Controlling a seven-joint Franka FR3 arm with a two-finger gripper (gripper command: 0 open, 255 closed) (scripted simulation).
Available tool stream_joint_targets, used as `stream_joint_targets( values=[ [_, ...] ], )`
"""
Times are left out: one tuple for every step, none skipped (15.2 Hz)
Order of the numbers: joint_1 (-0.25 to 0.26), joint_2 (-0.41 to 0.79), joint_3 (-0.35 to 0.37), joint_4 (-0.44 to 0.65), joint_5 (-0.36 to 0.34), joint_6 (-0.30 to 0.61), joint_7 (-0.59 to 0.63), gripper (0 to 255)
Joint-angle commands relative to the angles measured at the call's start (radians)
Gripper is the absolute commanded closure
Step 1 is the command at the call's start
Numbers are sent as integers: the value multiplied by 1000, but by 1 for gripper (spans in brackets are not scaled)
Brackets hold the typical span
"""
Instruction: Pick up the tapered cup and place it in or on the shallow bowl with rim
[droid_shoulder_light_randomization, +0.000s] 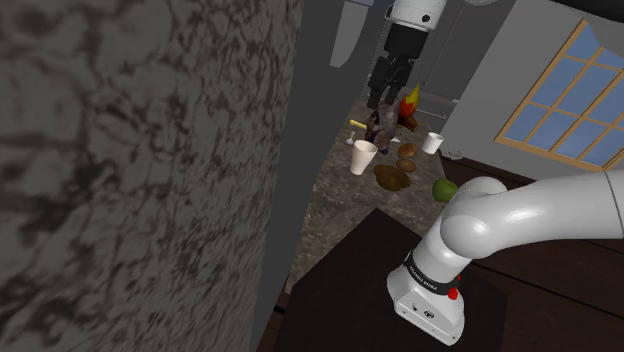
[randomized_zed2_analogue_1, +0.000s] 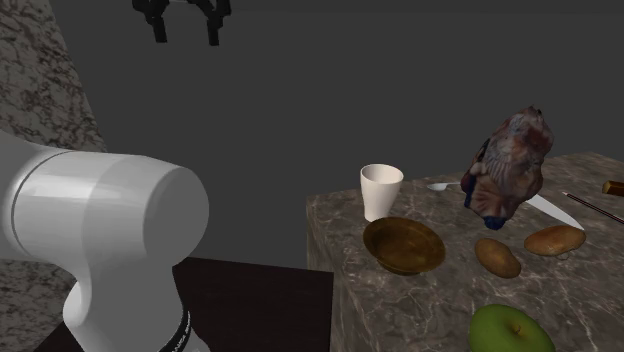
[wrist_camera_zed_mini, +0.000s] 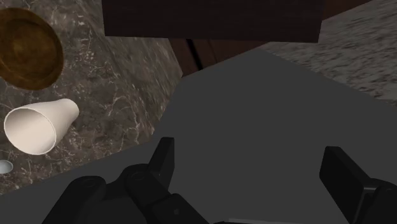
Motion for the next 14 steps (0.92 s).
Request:
stream_joint_targets(
  values=[
    [0,0,0,0,0,0,0,0],
    [-5,-1,-11,-26,-14,27,-16,0],
    [-10,0,-22,-50,-28,55,-32,0],
    [-16,2,-34,-74,-41,83,-48,0],
    [-22,6,-46,-96,-55,111,-63,0],
    [-27,11,-58,-117,-69,140,-78,0],
    [-34,17,-70,-137,-83,169,-93,0],
    [-40,25,-83,-156,-97,199,-108,0],
    [-47,34,-95,-174,-111,230,-122,0],
    [-53,45,-108,-190,-124,261,-136,0],
    [-60,57,-121,-205,-138,292,-150,0],
    [-67,71,-135,-219,-151,324,-164,0],
    [-74,86,-148,-232,-164,356,-178,0],
    [-81,103,-162,-243,-177,389,-191,0]
  ],
)
